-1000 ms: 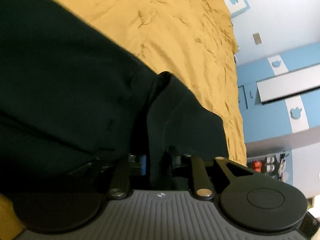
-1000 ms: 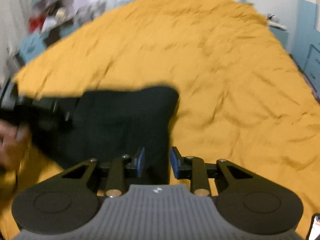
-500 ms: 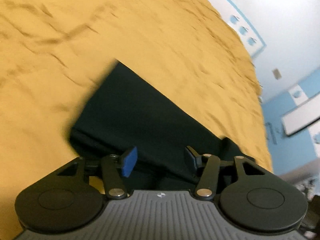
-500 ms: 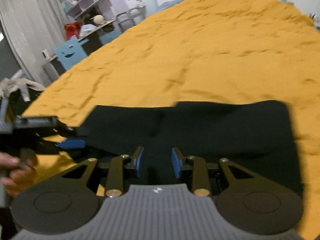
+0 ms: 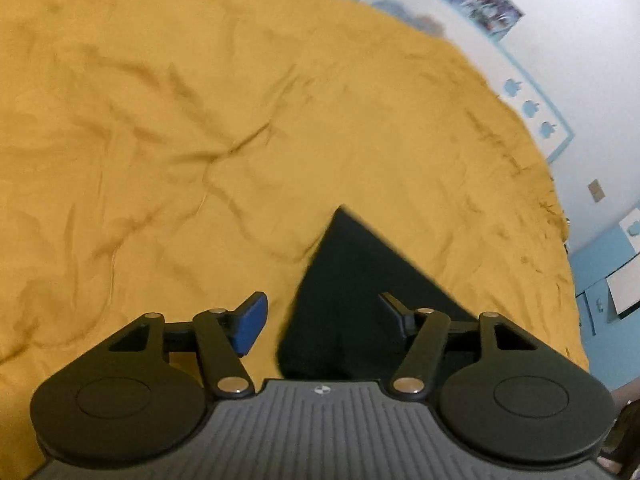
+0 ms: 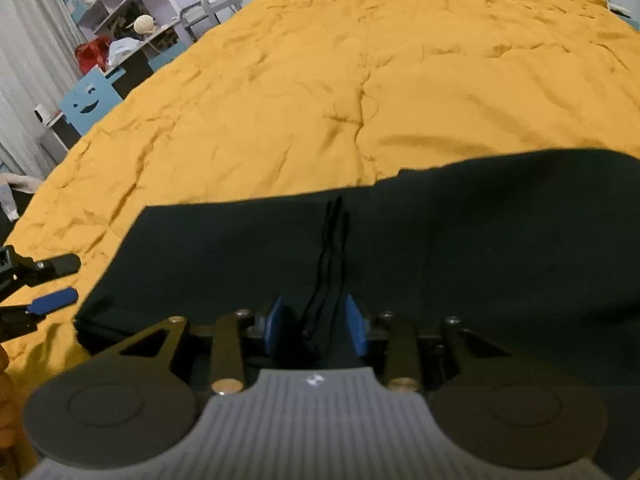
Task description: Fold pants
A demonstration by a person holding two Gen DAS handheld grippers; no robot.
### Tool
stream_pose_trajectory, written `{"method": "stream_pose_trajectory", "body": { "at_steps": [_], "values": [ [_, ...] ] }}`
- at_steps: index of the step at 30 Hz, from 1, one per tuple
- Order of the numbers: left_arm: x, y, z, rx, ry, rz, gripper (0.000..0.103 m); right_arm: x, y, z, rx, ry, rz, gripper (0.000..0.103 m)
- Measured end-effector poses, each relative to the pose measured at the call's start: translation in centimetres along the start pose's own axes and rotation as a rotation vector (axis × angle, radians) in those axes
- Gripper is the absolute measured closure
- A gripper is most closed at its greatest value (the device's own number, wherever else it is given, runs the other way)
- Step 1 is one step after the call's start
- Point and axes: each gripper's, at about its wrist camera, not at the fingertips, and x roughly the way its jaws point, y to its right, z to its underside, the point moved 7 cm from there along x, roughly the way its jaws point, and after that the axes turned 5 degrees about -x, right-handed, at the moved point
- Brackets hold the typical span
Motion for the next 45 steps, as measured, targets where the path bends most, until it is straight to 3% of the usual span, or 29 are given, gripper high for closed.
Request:
{"method": "stream_pose_trajectory", "body": {
  "at_steps": [3, 5, 6, 9, 10, 15, 18, 21, 24, 26, 28, 30, 33, 36, 38, 40, 42, 45],
  "values": [
    [1.4, -0.2, 1.0, 0.004, -0.055, -0.009, 0.029, 1.2, 0.4, 0.6, 0.010, -0.025, -0.006, 0.074],
    [2.1, 0.2, 1.5, 0.036, -0.060, -0.017, 0.029, 0.9, 0.2, 0.5, -0.012, -0.040, -0.017, 0.089],
    [2.1, 0.4, 1.6, 0.053, -0.066, -0.016, 0.029, 0.5, 0.1, 0.3, -0.014, -0.040, -0.028, 0.089],
    [2.6, 0.9, 1.6, 0.051, -0.084, 0.004, 0.032, -1.9, 0.0, -0.2, -0.017, 0.009, -0.063, 0.080],
    [2.7, 0.9, 1.5, 0.042, -0.088, 0.006, 0.033, -2.8, 0.1, -0.3, -0.013, 0.026, -0.080, 0.072],
    [2.7, 0.1, 1.5, 0.006, -0.103, 0.040, 0.042, -7.3, 0.9, -0.7, -0.006, 0.113, -0.109, 0.071],
    [2.7, -0.6, 1.3, -0.024, -0.112, 0.058, 0.042, -10.3, 3.3, -0.7, -0.016, 0.182, -0.046, 0.068],
    [2.8, -1.1, 1.2, -0.047, -0.121, 0.065, 0.043, -13.0, 8.3, -0.3, -0.011, 0.254, 0.109, 0.067],
    [2.9, -1.3, 1.2, -0.049, -0.125, 0.064, 0.044, -14.1, 12.9, -0.2, -0.030, 0.273, 0.268, 0.069],
    [2.9, -1.1, 1.3, -0.035, -0.123, 0.054, 0.044, -13.5, 14.1, 0.2, -0.081, 0.251, 0.279, 0.069],
    [2.9, -0.9, 1.2, -0.026, -0.122, 0.046, 0.044, -12.2, 15.1, 1.7, -0.103, 0.148, 0.323, 0.069],
    [2.9, -0.9, 1.2, -0.026, -0.121, 0.045, 0.044, -11.9, 15.2, 3.5, -0.087, 0.090, 0.308, 0.070],
    [2.9, -0.8, 1.3, -0.025, -0.120, 0.039, 0.044, -13.0, 15.4, 6.1, -0.048, 0.068, 0.278, 0.071],
    [1.8, -0.1, 0.8, 0.002, -0.048, -0.040, 0.058, -14.6, 15.5, 7.0, -0.006, 0.058, 0.247, 0.071],
    [-0.2, 2.3, 0.3, 0.071, 0.075, -0.079, 0.057, -15.5, 15.5, 7.0, 0.019, 0.081, 0.227, 0.070],
    [-1.0, 6.1, 0.3, 0.148, 0.118, -0.019, 0.047, -16.7, 16.3, 6.9, 0.080, 0.140, 0.189, 0.069],
    [-0.4, 11.6, 1.2, 0.244, 0.066, 0.093, 0.041, -17.3, 17.4, 6.6, 0.168, 0.185, 0.158, 0.069],
    [2.7, 20.7, 4.4, 0.445, -0.126, 0.283, 0.039, -16.5, 18.0, 6.6, 0.245, 0.183, 0.131, 0.069]
  ]
}}
